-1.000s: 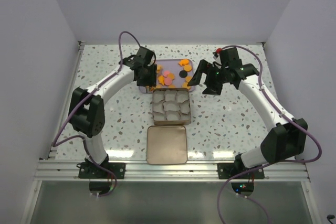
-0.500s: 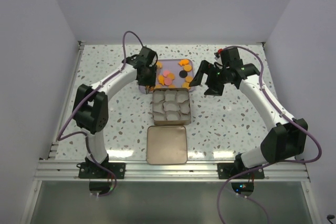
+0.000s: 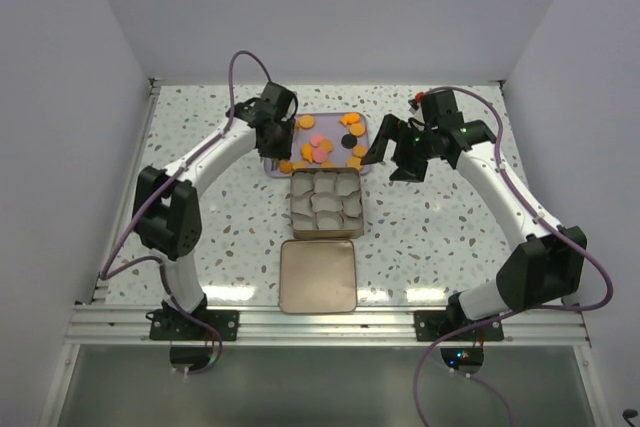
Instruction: Pack the cookies
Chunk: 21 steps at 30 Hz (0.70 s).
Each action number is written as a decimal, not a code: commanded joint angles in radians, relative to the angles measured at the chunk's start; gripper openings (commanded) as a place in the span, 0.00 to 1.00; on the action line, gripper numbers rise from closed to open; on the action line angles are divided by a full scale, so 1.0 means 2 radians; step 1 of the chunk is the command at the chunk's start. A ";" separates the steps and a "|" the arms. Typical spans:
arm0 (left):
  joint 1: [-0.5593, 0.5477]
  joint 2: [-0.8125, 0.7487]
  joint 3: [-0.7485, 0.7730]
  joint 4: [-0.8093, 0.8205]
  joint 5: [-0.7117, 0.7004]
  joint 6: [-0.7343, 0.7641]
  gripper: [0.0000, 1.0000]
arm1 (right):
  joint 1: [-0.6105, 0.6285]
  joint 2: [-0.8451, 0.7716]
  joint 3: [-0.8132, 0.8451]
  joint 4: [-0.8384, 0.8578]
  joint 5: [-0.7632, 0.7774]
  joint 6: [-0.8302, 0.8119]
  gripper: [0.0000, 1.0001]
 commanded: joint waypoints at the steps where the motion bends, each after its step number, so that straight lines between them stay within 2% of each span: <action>1: 0.004 -0.042 0.018 -0.008 -0.007 0.019 0.26 | -0.002 -0.017 0.015 0.001 -0.002 0.000 0.94; 4: 0.004 -0.071 0.010 -0.010 -0.002 0.020 0.22 | -0.002 -0.021 0.009 0.003 -0.002 0.002 0.94; 11: 0.003 -0.148 -0.011 -0.015 0.040 0.050 0.24 | -0.002 -0.023 0.021 -0.010 0.011 -0.006 0.94; 16: -0.001 -0.221 -0.081 -0.025 0.070 0.055 0.24 | -0.002 -0.025 0.027 -0.011 0.014 -0.005 0.94; 21: -0.009 -0.294 -0.169 -0.029 0.096 0.055 0.23 | -0.002 -0.040 -0.001 0.008 0.016 0.010 0.94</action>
